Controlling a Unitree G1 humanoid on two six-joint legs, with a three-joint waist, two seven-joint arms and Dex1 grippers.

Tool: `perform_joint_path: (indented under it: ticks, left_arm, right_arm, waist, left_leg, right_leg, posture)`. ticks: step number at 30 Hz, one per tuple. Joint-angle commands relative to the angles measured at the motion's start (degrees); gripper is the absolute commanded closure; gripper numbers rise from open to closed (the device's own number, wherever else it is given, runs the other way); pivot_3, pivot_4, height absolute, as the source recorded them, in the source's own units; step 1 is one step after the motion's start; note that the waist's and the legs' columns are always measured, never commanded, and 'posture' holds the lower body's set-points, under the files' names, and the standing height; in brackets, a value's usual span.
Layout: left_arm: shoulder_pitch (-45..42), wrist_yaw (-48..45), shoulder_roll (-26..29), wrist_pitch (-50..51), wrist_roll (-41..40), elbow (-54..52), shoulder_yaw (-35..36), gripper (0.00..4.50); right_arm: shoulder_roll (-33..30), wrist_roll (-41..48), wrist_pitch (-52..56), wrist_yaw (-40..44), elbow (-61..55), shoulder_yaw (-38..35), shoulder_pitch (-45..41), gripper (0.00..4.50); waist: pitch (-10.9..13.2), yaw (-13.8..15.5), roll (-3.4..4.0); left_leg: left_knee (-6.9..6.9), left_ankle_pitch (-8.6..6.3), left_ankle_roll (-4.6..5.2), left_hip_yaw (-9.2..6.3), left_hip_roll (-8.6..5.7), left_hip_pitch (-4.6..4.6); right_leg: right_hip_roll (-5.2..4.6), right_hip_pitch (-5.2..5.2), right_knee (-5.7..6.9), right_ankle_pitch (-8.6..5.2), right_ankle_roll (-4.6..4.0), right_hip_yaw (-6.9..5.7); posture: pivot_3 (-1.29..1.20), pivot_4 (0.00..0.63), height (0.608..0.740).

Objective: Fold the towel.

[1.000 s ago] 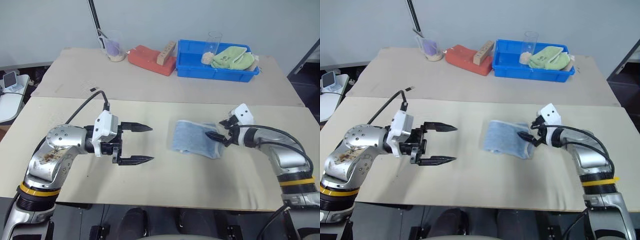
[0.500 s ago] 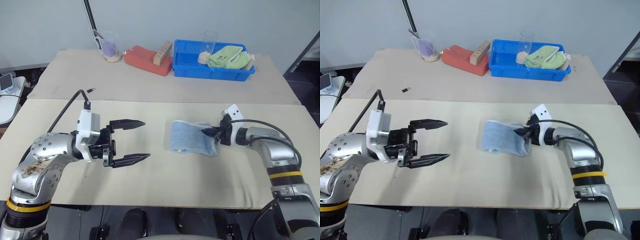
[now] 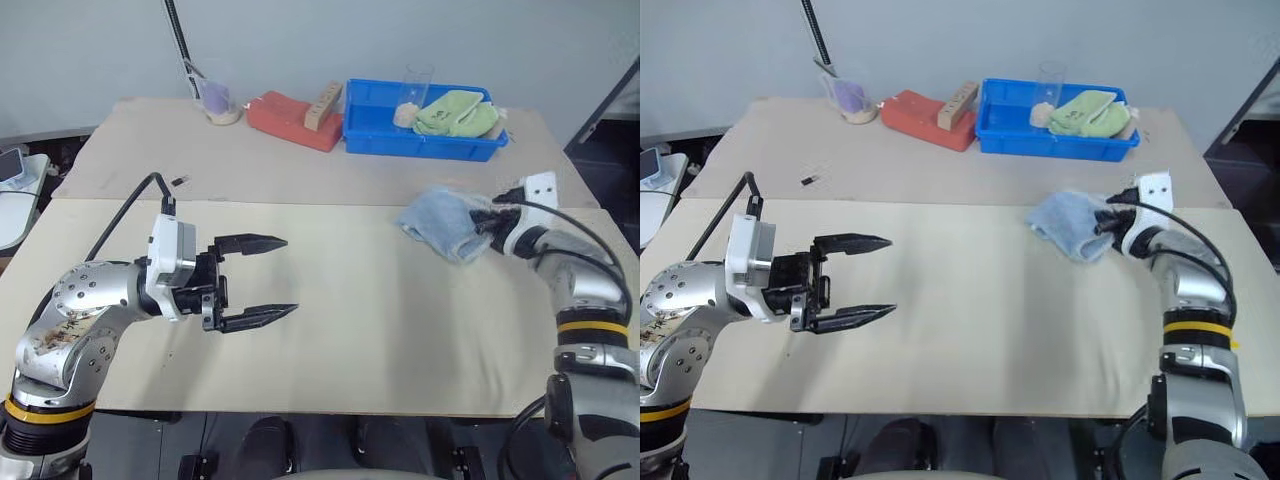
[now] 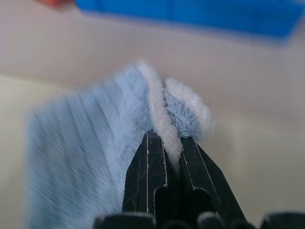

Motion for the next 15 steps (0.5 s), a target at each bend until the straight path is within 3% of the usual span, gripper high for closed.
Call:
perform_joint_path:
  ticks: [1, 9, 11, 15]
  left_arm:
    - [-1.1, -0.5, 0.6, -0.8, 0.7, 1.0, -0.3, 0.00]
    - [0.3, 4.1, 0.3, -1.1, 3.3, 2.7, 2.2, 0.00]
    - [3.0, 7.2, 1.6, 0.1, 5.2, 2.5, 5.2, 0.00]
    - [8.1, 12.1, 6.1, 4.3, 9.6, 2.1, 8.3, 0.00]
  right_arm:
    - [0.6, 0.9, 0.9, -2.0, -1.4, -1.9, -1.3, 3.33]
    - [-0.7, 2.9, 1.2, -2.4, -9.8, -4.9, -0.3, 0.60]
    - [-5.1, 2.2, 0.9, 2.9, -16.9, -2.9, 1.4, 0.02]
    - [-12.8, 3.1, -0.9, 14.2, -25.6, 0.6, 6.6, 0.02]
  waist:
    - [0.0, -0.4, 0.01]
    - [0.0, -0.7, 0.03]
    - [0.0, -0.7, 0.10]
    - [0.0, -0.6, 0.11]
  left_leg:
    - [0.00, 0.00, 0.00, -0.05, 0.00, 0.00]
    - [0.00, -0.01, 0.01, -0.13, 0.08, -0.02]
    - [0.00, -0.01, 0.01, -0.14, 0.09, -0.02]
    - [-0.17, -0.03, 0.04, -0.15, 0.10, 0.03]
  right_leg:
    - [0.00, -0.01, 0.01, 0.00, 0.00, 0.01]
    - [-0.04, -0.01, -0.01, 0.01, 0.02, 0.02]
    - [-0.04, -0.02, -0.01, 0.01, 0.03, 0.02]
    - [-0.09, -0.04, -0.06, -0.01, 0.04, -0.02]
  posture:
    - [0.00, 0.150, 0.717]
    - [0.00, 0.150, 0.717]
    - [0.00, 0.150, 0.717]
    - [0.00, 0.150, 0.717]
